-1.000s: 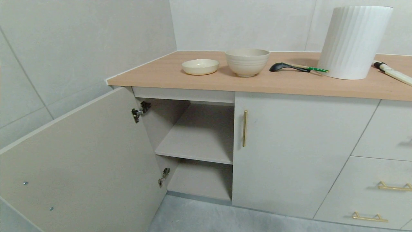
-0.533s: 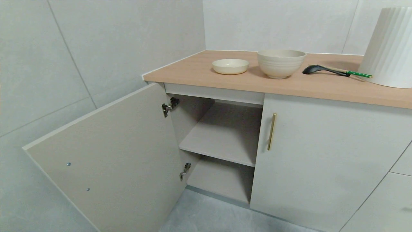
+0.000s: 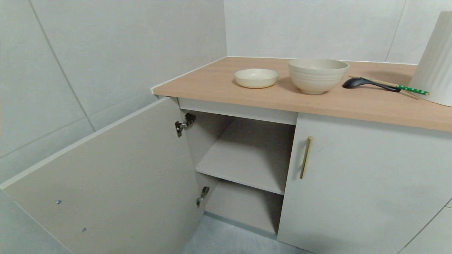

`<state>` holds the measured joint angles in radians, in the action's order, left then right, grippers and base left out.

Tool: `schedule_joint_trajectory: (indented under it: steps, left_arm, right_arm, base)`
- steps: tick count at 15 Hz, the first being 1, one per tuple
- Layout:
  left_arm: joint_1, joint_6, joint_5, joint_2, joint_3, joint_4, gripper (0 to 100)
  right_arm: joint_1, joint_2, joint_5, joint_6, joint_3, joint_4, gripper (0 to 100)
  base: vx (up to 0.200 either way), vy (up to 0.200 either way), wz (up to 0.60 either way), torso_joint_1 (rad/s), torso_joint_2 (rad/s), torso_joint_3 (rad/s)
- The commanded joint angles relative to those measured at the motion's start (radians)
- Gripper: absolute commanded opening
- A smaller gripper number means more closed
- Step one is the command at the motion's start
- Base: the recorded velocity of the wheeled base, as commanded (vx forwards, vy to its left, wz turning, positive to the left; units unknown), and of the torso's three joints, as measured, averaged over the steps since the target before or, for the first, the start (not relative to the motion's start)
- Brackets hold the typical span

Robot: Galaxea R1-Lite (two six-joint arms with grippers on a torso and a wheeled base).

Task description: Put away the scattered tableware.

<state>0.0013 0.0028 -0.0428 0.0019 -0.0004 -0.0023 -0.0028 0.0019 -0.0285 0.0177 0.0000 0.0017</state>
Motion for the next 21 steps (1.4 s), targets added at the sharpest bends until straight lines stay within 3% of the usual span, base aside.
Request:
schedule_joint_trajectory:
  steps: [1,5,15,21]
  left_arm:
    - [0.0,0.0,-0.002,0.0,0.0,0.001,100]
    - [0.0,0.0,-0.002,0.0,0.0,-0.001,100]
    - [0.0,-0.001,-0.008,0.0,0.0,-0.001,100]
    - [0.0,-0.003,-0.012,0.0,0.0,0.001,100]
  right_arm:
    - [0.001,0.0,-0.001,0.001,0.0,0.0,100]
    - [0.0,0.0,-0.001,0.001,0.0,0.0,100]
    - [0.0,0.0,-0.001,0.001,0.0,0.0,100]
    - [0.0,0.0,-0.001,-0.001,0.0,0.001,100]
  base:
    - [0.0,0.0,0.0,0.178,-0.12,-0.027]
    - [0.0,0.0,0.0,0.249,-0.17,-0.173]
    - [0.0,0.0,0.0,0.181,-0.54,-0.205]
    - [0.0,0.0,0.0,0.345,-0.49,-0.234]
